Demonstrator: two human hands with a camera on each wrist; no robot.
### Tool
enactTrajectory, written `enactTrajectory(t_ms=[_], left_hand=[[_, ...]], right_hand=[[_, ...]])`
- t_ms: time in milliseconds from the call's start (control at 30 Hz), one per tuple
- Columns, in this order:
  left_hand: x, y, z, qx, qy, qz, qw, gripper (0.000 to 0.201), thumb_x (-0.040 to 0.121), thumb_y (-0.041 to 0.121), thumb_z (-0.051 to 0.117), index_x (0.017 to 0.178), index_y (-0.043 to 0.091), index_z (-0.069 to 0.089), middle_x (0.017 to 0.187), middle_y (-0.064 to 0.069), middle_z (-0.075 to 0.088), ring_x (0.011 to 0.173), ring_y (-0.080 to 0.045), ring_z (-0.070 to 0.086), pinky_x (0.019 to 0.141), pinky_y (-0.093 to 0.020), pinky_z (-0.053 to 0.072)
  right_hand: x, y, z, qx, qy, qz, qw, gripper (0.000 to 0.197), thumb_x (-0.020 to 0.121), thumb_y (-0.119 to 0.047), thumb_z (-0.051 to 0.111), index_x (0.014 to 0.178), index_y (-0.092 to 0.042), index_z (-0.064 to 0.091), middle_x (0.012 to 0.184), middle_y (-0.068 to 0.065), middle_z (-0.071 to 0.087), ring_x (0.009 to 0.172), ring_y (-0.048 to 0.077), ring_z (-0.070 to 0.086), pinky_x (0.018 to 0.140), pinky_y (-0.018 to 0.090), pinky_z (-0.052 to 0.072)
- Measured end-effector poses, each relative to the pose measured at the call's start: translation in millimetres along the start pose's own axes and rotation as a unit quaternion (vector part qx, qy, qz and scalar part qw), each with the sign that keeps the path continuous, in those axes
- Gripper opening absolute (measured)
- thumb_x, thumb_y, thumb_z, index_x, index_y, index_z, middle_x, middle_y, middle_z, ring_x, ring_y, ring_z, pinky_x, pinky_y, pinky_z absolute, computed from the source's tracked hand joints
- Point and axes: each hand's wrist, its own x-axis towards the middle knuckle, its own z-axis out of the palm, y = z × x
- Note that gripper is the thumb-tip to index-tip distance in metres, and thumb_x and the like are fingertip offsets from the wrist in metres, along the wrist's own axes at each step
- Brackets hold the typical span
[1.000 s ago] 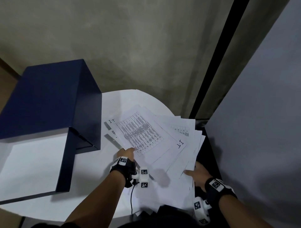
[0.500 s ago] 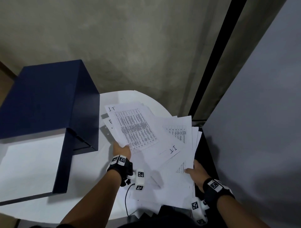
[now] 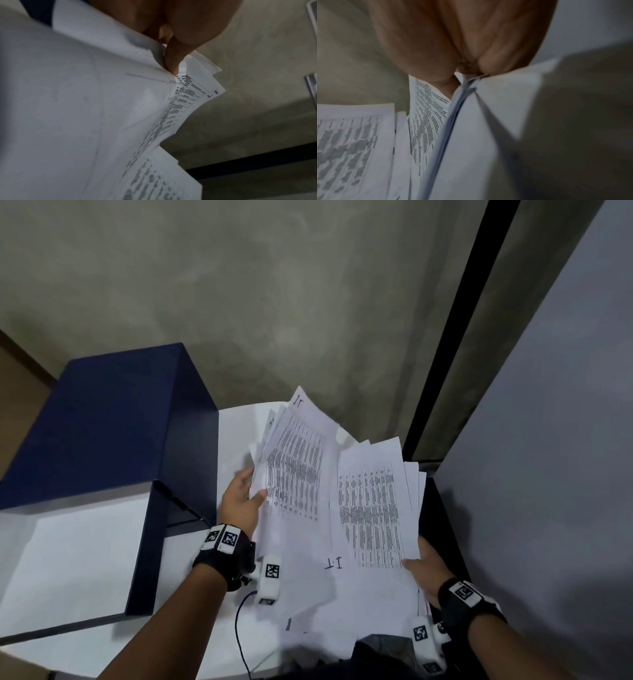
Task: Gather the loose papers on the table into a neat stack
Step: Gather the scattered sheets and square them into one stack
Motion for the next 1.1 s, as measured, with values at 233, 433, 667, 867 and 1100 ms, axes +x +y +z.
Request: enactTrajectory(t_ms=[233,433,667,867,1100], left_hand=[[10,-22,2,0.12,-0.089,-0.056,0.987,0.046,0.072,-0.005,0.075,0.101,0.029,0.067,0.108,-0.004,0.072,0.102,-0.024,0.067,0.096,-0.047,0.051],[4,-57,-4,0.19,-0.128,-0.068,0.971,0.042,0.075,0.004,0.075,0.083,0.045,0.068,0.097,0.002,0.076,0.095,-0.021,0.07,0.095,-0.047,0.052],[-7,-39,-25,0.101,-0.067,-0.098,0.988,0.049,0.077,0.013,0.078,0.119,0.02,0.054,0.111,-0.002,0.068,0.109,-0.023,0.06,0.102,-0.046,0.045],[-25,-43,-53,0.047,-0.035,-0.174,0.983,0.04,0.082,0.001,0.069,0.119,0.011,0.056,0.117,-0.009,0.065,0.103,-0.022,0.06,0.099,-0.035,0.041],[-38,-83,-98,0.201,0.102,-0.183,0.957,0.053,0.077,0.01,0.077,0.124,-0.002,0.058,0.12,-0.021,0.065,0.109,-0.036,0.061,0.094,-0.038,0.044]], right_hand=[[-15,-15,3,0.079,-0.028,-0.014,0.996,0.047,0.088,0.011,0.062,0.123,-0.02,0.063,0.119,0.006,0.073,0.108,0.025,0.069,0.102,0.048,0.053],[-23,-30,11,0.094,-0.08,-0.031,0.992,0.044,0.086,0.001,0.073,0.127,-0.016,0.065,0.116,0.003,0.076,0.112,0.025,0.071,0.101,0.05,0.054],[-29,-63,32,0.136,-0.132,-0.075,0.979,0.066,0.064,-0.029,0.093,0.123,-0.02,0.064,0.122,0.003,0.074,0.109,0.017,0.072,0.092,0.035,0.058],[-21,-79,70,0.011,-0.256,-0.082,0.963,0.055,0.091,-0.002,0.068,0.138,-0.027,0.052,0.132,-0.018,0.064,0.121,0.001,0.061,0.104,0.028,0.05],[10,-63,78,-0.226,0.003,-0.002,0.974,0.028,0.091,-0.019,0.056,0.119,-0.019,0.06,0.126,0.013,0.062,0.105,0.028,0.064,0.091,0.034,0.051]])
